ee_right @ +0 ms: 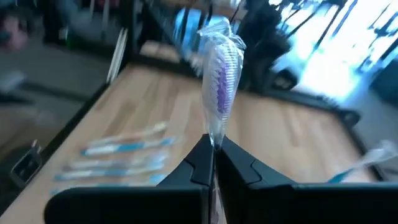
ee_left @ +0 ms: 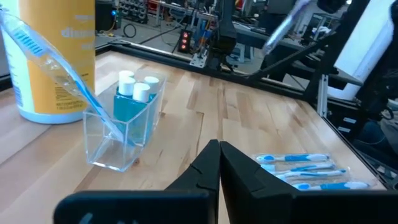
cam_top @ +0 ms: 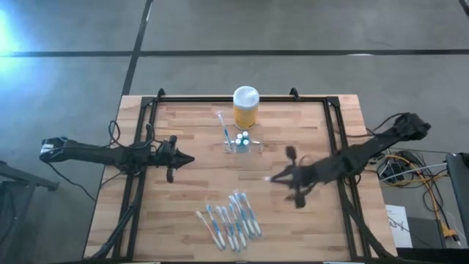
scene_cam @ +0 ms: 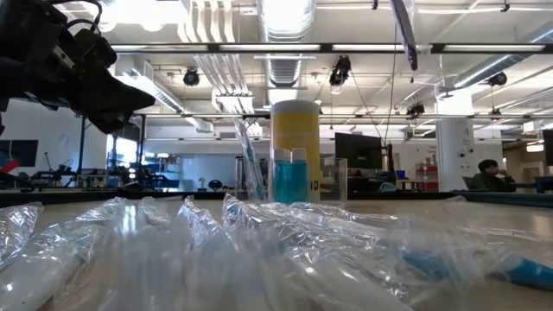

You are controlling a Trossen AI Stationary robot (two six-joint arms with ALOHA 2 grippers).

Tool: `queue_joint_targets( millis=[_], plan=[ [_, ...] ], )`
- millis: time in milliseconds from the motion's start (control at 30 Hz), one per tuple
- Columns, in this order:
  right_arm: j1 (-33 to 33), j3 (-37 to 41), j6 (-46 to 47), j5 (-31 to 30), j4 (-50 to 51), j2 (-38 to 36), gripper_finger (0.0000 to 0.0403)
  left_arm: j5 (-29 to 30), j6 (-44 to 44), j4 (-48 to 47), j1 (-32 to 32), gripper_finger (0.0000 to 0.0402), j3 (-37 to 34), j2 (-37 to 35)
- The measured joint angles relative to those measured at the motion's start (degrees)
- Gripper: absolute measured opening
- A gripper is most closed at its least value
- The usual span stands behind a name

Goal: Pick & Place toothbrushing station
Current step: Put the violet toothbrush into the transparent organizer

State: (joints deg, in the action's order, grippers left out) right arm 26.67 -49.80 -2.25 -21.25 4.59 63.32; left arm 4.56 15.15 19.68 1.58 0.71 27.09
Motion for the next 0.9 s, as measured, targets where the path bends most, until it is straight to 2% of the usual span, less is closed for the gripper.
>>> queue_joint_targets(
  millis=[200,367,467,600,667,900],
  plan=[
    [-0.2,14.6,-1.4,0.2,-7.6,-17.2,0.0008,0.2,0.0,0.0,0.0,0.001,0.0,0.0],
    [-0.4,25.0,-0.9,-1.5,-14.4,-28.2,0.0008,2.0,0.0,0.0,0.0,0.0015,0.0,0.0],
    [-1.0,29.7,-0.5,-1.7,-16.4,-33.0,0.0008,2.8,0.0,0.0,0.0,0.0014,0.0,0.0],
    [-1.2,34.4,0.5,-10.6,-17.4,-37.9,0.0008,2.9,0.5,0.0,0.0,0.0011,0.0,0.0],
    [-1.2,36.3,0.5,-13.1,-17.3,-40.2,0.0008,2.9,0.6,0.0,0.0,0.001,0.0,0.0],
    [-1.2,40.9,0.7,-13.4,-17.4,-47.0,0.0008,3.5,0.6,0.0,0.0,0.0012,0.0,0.0]
  ],
)
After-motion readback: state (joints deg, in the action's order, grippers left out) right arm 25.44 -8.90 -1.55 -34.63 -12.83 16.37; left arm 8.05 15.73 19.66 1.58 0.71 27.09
